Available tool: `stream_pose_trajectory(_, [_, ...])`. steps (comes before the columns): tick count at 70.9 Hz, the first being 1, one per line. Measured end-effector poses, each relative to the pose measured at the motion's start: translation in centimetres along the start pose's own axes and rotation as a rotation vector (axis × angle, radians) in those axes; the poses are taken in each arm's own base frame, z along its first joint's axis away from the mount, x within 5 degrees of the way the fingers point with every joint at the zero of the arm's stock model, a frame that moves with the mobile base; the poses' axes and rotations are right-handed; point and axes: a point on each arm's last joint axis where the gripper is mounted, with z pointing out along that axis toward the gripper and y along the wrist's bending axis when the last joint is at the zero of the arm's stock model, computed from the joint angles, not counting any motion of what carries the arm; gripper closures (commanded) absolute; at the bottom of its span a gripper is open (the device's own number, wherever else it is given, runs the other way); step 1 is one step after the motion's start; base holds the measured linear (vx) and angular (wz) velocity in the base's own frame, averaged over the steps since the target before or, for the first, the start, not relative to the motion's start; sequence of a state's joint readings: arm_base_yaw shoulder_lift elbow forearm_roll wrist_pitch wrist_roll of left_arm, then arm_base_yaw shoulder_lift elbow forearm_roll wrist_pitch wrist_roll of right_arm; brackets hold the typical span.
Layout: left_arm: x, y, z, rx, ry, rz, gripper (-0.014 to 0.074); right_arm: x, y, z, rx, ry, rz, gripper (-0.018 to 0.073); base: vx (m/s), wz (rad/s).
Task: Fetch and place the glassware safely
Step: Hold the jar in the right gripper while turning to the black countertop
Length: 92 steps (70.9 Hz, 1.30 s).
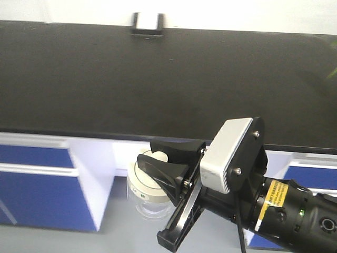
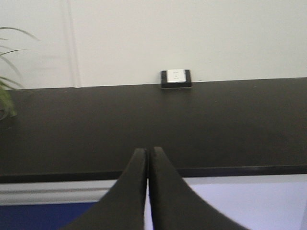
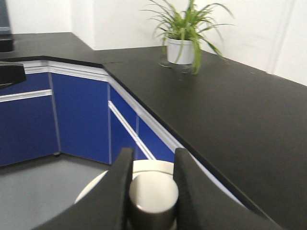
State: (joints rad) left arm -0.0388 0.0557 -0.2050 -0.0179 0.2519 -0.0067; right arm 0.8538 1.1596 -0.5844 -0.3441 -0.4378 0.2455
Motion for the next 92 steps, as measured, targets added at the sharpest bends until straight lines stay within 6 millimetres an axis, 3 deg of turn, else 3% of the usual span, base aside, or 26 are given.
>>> stream_pose_trajectory(92, [0.00,0.00,0.00,0.000,0.000,0.000,0.0603,0.00,0.00,0.00,0.000,0.000,0.000,0.0563,0.13,-0.08])
